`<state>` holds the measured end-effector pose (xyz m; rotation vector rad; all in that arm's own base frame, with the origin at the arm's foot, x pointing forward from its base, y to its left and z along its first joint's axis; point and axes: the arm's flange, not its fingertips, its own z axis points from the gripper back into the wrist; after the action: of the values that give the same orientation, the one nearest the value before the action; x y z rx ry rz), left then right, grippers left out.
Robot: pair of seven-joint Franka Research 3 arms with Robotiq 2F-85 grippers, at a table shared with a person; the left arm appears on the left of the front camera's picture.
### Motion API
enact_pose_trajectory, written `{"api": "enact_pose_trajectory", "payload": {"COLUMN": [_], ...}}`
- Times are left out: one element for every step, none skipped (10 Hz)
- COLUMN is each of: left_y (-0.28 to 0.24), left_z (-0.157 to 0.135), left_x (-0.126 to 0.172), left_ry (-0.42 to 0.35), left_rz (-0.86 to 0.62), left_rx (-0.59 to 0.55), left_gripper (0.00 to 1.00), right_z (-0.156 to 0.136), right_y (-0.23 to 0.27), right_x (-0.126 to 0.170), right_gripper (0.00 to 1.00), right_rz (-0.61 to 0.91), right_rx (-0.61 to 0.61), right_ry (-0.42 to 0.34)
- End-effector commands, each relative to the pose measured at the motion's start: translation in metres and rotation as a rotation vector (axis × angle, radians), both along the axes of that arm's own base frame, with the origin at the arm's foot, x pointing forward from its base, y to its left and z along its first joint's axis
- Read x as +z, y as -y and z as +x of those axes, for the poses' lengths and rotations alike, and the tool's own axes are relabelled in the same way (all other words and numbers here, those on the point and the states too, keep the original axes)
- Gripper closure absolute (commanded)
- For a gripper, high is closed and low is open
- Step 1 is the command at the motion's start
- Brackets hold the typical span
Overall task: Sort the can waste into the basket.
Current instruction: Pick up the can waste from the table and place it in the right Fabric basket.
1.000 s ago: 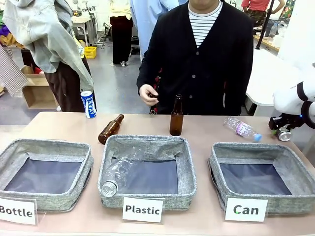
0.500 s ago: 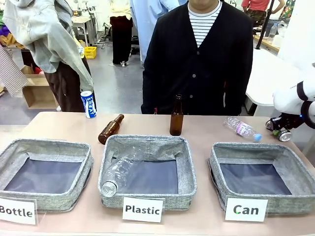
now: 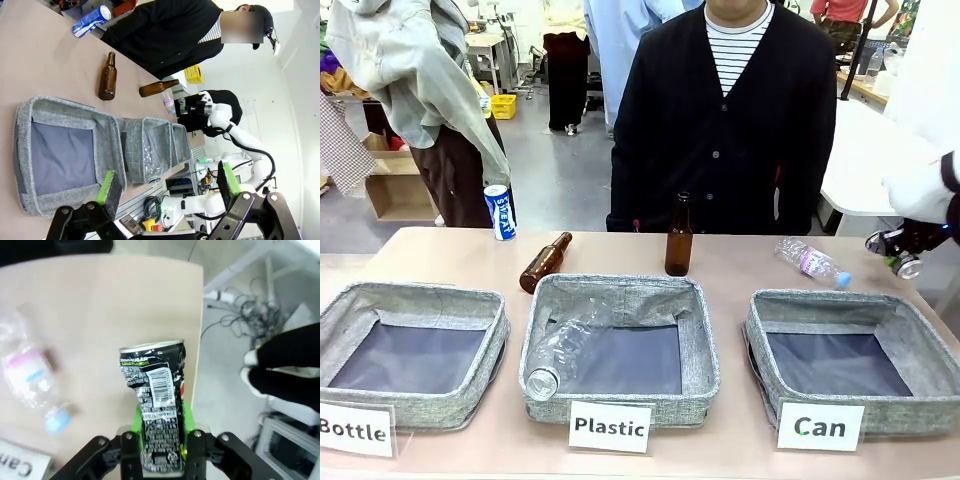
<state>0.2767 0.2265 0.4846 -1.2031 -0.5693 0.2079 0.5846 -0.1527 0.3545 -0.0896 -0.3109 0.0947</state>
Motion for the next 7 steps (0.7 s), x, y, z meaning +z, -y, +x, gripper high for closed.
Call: {"api": "enact_pose_trajectory", "payload": {"left_y": [0.000, 0.000, 0.000, 0.000, 0.000, 0.000, 0.000], "left_z": [-0.001, -0.001, -0.001, -0.001, -0.001, -0.001, -0.001], "left_x": [0.002, 0.002, 0.002, 0.002, 0.002, 0.002, 0.002], "left_ry": [0.019, 0.019, 0.019, 0.019, 0.019, 0.019, 0.019], "left_rz": [0.004, 0.004, 0.004, 0.004, 0.004, 0.004, 0.004], "left_rx": [-0.011, -0.011, -0.011, -0.011, -0.011, -0.011, -0.011], "left_gripper": [0.00, 0.00, 0.00, 0.00, 0.00, 0.00, 0.00], "right_z": [-0.062, -0.089, -0.121, -0.147, -0.171, -0.189, -0.202], "right_y": [0.004, 0.001, -0.010, -0.019, -0.029, -0.040, -0.054], "right_x": [0.058, 0.083, 0.106, 0.120, 0.126, 0.125, 0.121], "right_gripper": [1.00, 1.00, 1.00, 1.00, 1.00, 1.00, 1.00], "right_rz": [0.029, 0.023, 0.039, 0.069, 0.082, 0.155, 0.190], "right_rx": [0.185, 0.291, 0.423, 0.543, 0.693, 0.849, 1.039], "right_ry": [0.051, 0.065, 0.079, 0.068, 0.050, -0.044, -0.103]}}
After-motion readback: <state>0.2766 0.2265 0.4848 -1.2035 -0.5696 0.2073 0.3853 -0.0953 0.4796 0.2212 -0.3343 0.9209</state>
